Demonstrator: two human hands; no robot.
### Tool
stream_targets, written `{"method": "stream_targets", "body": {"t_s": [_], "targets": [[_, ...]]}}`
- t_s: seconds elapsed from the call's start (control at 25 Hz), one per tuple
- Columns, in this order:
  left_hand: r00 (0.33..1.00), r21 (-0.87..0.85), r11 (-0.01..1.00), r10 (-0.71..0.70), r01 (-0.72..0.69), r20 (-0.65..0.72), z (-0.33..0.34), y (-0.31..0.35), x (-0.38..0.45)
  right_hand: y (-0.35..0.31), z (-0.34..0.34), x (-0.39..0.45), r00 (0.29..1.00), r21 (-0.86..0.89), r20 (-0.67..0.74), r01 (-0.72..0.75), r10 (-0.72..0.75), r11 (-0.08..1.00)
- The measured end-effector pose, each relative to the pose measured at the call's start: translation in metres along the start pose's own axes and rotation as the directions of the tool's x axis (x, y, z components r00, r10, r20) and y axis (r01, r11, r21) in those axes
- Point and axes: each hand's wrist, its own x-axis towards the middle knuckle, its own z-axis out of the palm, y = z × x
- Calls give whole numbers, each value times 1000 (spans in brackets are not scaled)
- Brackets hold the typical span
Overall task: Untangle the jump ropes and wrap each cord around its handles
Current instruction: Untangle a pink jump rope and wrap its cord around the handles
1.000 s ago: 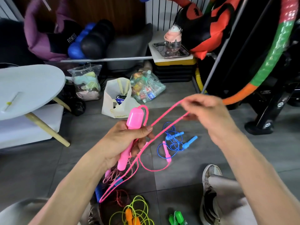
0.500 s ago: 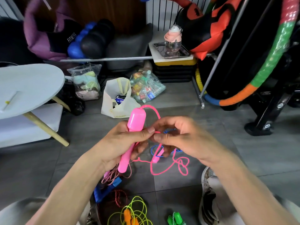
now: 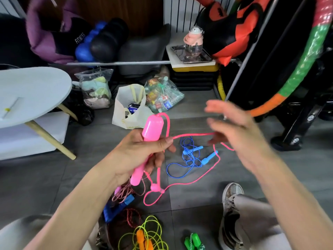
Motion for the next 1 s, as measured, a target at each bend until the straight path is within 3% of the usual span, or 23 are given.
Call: {"method": "stream_targets", "body": {"t_s": [0.04, 0.08, 0.12, 0.24, 0.32, 0.4, 0.48, 0.56, 0.64, 0.68, 0.72, 0.76, 0.8, 0.84, 0.92, 1.0], "targets": [[1000, -11, 1000, 2, -2, 3, 1, 0, 0, -5, 18, -13, 967, 123, 245, -98, 65, 988], [1000, -17, 1000, 1, -1, 9, 2, 0, 0, -9, 32, -22, 913, 159, 400, -161, 85, 974], [1000, -16, 1000, 0, 1, 17, 4, 0, 0, -9, 36, -26, 879, 103, 468, -151, 87, 983], [997, 33, 999, -14, 11, 76, 9, 0, -1, -7, 25, -16, 911, -88, 408, -32, 66, 996], [995, 84, 996, -40, 32, 92, 8, 0, -1, -5, 10, -3, 954, -169, 298, 28, 24, 985], [996, 119, 991, -70, 63, 57, 2, -1, 2, 4, -9, 10, 998, -288, 18, 70, -68, 955], [994, 139, 985, -105, 105, -2, -6, 0, 3, 16, -36, 26, 923, -442, -345, 0, -170, 897], [995, 136, 986, -96, 100, -39, -10, 2, 2, 20, -49, 32, 865, -520, -455, -64, -212, 852], [998, 75, 996, -45, 48, -38, -10, 4, 1, 16, -36, 28, 941, -429, -286, 43, -180, 902], [999, 34, 999, -25, 26, -30, -8, 4, 0, 9, -19, 19, 990, -265, -99, 72, -102, 961], [1000, 0, 1000, -15, 15, -21, -5, 3, 0, 2, 0, 8, 990, -43, 144, -2, 9, 999], [1000, -12, 1000, -10, 10, -14, -3, 2, 1, -5, 17, -3, 925, 88, 368, -140, 98, 986], [1000, -8, 1000, -6, 6, -8, 0, 1, 2, -9, 32, -11, 843, 107, 518, -233, 146, 966], [1000, 1, 1000, -8, 8, -2, 1, -1, 3, -7, 40, -15, 790, 43, 593, -224, 155, 974], [1000, 2, 1000, -25, 25, 16, 3, -3, 4, 0, 40, -10, 862, -60, 493, -98, 115, 993], [998, 39, 998, -57, 56, 19, 1, -4, 5, 0, 26, 3, 979, -88, 197, -44, 60, 995]]}}
